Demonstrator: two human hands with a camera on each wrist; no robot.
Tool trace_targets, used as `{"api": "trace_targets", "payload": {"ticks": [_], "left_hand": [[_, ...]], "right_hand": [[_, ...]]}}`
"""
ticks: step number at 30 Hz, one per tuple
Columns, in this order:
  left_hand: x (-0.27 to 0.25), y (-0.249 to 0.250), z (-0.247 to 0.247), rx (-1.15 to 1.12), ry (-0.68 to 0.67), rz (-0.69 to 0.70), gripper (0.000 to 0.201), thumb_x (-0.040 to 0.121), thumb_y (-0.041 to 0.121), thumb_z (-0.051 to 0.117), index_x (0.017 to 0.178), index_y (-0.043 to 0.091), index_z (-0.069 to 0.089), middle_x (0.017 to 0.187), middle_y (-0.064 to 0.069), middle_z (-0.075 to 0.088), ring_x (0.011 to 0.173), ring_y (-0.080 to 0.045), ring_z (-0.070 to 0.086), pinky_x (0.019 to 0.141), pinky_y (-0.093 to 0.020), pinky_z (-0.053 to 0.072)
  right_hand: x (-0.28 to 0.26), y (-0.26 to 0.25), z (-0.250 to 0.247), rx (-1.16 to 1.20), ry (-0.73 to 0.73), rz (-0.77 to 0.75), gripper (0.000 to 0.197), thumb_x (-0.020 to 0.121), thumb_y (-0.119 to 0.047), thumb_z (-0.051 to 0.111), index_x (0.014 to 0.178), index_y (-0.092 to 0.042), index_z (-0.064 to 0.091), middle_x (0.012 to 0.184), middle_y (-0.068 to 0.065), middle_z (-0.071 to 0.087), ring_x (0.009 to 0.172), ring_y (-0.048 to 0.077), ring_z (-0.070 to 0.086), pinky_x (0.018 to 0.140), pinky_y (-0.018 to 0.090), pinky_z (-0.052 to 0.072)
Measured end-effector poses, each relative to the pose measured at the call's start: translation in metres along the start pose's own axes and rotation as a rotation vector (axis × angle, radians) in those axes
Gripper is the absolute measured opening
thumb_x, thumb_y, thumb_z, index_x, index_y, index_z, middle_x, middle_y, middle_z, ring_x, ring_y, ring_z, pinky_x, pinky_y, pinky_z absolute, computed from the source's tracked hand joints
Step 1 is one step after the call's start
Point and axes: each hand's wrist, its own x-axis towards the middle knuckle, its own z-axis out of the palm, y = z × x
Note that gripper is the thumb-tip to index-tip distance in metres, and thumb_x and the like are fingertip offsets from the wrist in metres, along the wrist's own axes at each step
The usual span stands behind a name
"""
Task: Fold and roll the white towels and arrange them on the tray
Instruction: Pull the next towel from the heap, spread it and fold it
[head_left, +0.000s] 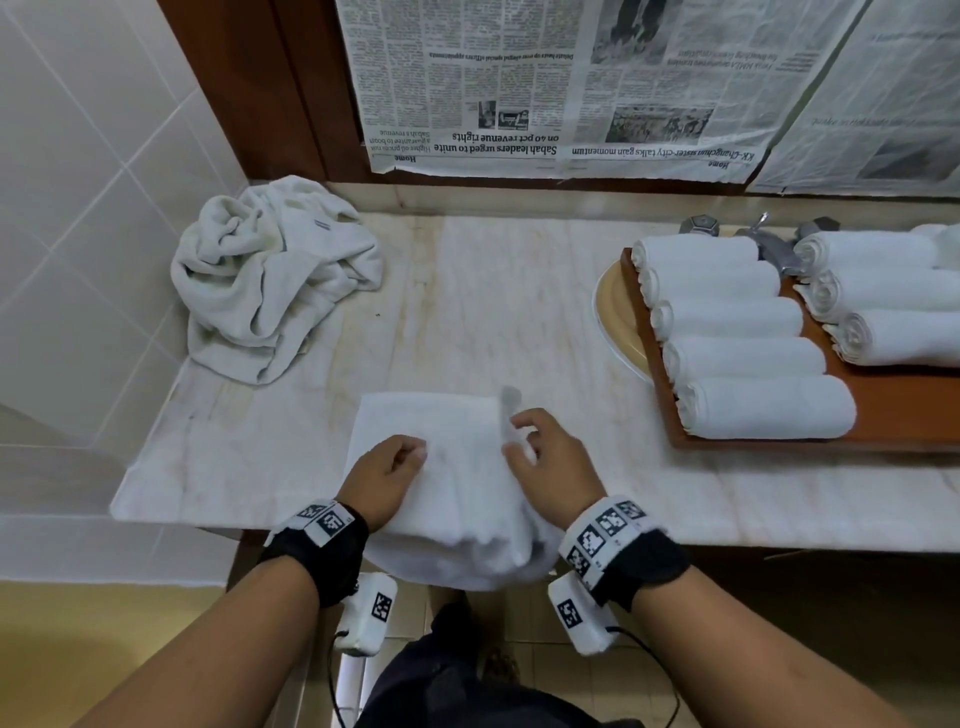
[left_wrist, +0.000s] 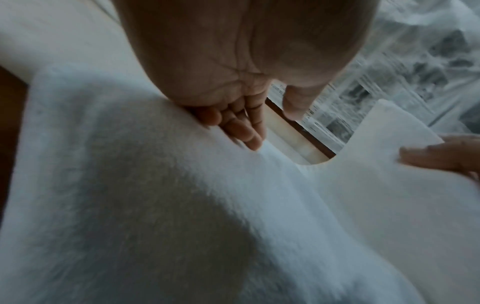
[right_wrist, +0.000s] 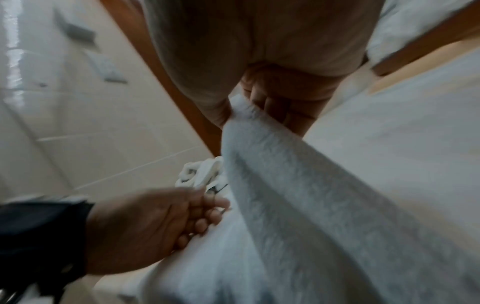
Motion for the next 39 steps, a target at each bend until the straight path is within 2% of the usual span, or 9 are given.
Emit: {"api": "trace_targets", "payload": {"ticks": [4, 7, 9, 14, 17, 20, 28, 34, 39], "left_hand": [[-0.001, -0.001, -0.013, -0.303, -0.098, -0.04, 0.035, 0.073, 0.044, 0.062, 0.087, 0.012, 0.063, 0.091, -0.001, 0.067, 0.085, -0.012, 0.059, 0.083, -0.024, 0.045], [-0.003, -0.001, -0.016, -0.318, -0.138, -0.05, 0.03, 0.073, 0.038, 0.057, 0.083, 0.011, 0.065, 0.087, -0.002, 0.067, 0.081, -0.009, 0.057, 0.076, -0.016, 0.044], [-0.001, -0.004, -0.016, -0.246, -0.128, -0.044, 0.038, 0.073, 0.046, 0.054, 0.083, 0.012, 0.067, 0.089, -0.006, 0.069, 0.081, -0.011, 0.058, 0.083, -0.025, 0.045], [0.008, -0.008, -0.006, -0.017, -0.056, -0.007, 0.022, 0.093, 0.033, 0.061, 0.075, 0.02, 0.06, 0.07, 0.005, 0.058, 0.067, -0.01, 0.051, 0.07, -0.028, 0.043], [0.008, -0.005, -0.004, 0.023, -0.008, 0.011, 0.023, 0.094, 0.03, 0.06, 0.073, 0.023, 0.056, 0.067, 0.011, 0.052, 0.063, -0.006, 0.046, 0.065, -0.022, 0.039], [0.006, -0.006, -0.002, 0.035, 0.029, 0.024, 0.02, 0.094, 0.027, 0.059, 0.076, 0.021, 0.056, 0.067, 0.012, 0.052, 0.062, -0.003, 0.045, 0.062, -0.018, 0.037], [0.009, -0.016, -0.004, 0.062, 0.015, 0.177, 0.008, 0.09, 0.022, 0.064, 0.096, 0.023, 0.058, 0.088, 0.008, 0.058, 0.073, -0.006, 0.052, 0.071, -0.014, 0.044], [0.064, 0.005, -0.014, 0.025, -0.031, 0.15, 0.013, 0.091, 0.024, 0.066, 0.101, 0.019, 0.059, 0.091, 0.006, 0.059, 0.075, -0.005, 0.052, 0.07, -0.009, 0.041], [0.119, 0.019, -0.027, -0.028, -0.068, 0.16, 0.015, 0.092, 0.022, 0.066, 0.103, 0.016, 0.06, 0.096, 0.0, 0.062, 0.079, -0.006, 0.052, 0.078, -0.018, 0.046]], "right_hand": [[0.012, -0.023, 0.035, -0.089, -0.192, -0.133, 0.031, 0.095, -0.025, 0.058, 0.125, -0.03, 0.05, 0.062, 0.0, 0.058, 0.056, 0.01, 0.053, 0.061, 0.025, 0.043], [0.031, -0.025, 0.051, -0.052, -0.345, -0.051, 0.045, 0.099, -0.025, 0.053, 0.143, -0.028, 0.043, 0.088, 0.0, 0.07, 0.081, 0.011, 0.064, 0.08, 0.026, 0.05], [0.045, -0.023, 0.055, -0.082, -0.422, -0.001, 0.05, 0.101, -0.023, 0.046, 0.15, -0.024, 0.036, 0.114, 0.003, 0.07, 0.105, 0.015, 0.064, 0.098, 0.032, 0.048], [0.079, -0.024, 0.048, -0.448, -0.423, -0.076, 0.077, 0.094, -0.023, 0.059, 0.157, -0.028, 0.016, 0.125, 0.004, 0.054, 0.1, 0.018, 0.062, 0.09, 0.032, 0.05], [0.093, -0.023, 0.047, -0.633, -0.448, -0.049, 0.066, 0.09, -0.034, 0.068, 0.147, -0.03, 0.035, 0.136, 0.003, 0.033, 0.099, 0.022, 0.06, 0.085, 0.033, 0.051], [0.097, -0.019, 0.045, -0.642, -0.463, -0.085, 0.036, 0.087, -0.039, 0.072, 0.115, -0.026, 0.055, 0.124, -0.002, 0.036, 0.087, 0.017, 0.056, 0.076, 0.029, 0.046], [0.119, -0.008, 0.034, -0.675, -0.475, -0.092, 0.02, 0.094, -0.028, 0.061, 0.111, -0.017, 0.059, 0.108, 0.002, 0.055, 0.094, 0.021, 0.054, 0.079, 0.03, 0.041], [0.173, -0.019, 0.026, -0.709, -0.356, -0.025, 0.002, 0.092, -0.017, 0.057, 0.091, -0.015, 0.056, 0.088, 0.003, 0.056, 0.081, 0.023, 0.054, 0.064, 0.03, 0.038], [0.232, -0.03, 0.017, -0.729, -0.319, 0.045, 0.011, 0.092, -0.024, 0.054, 0.082, -0.018, 0.054, 0.077, 0.0, 0.055, 0.076, 0.022, 0.053, 0.056, 0.028, 0.035]]}}
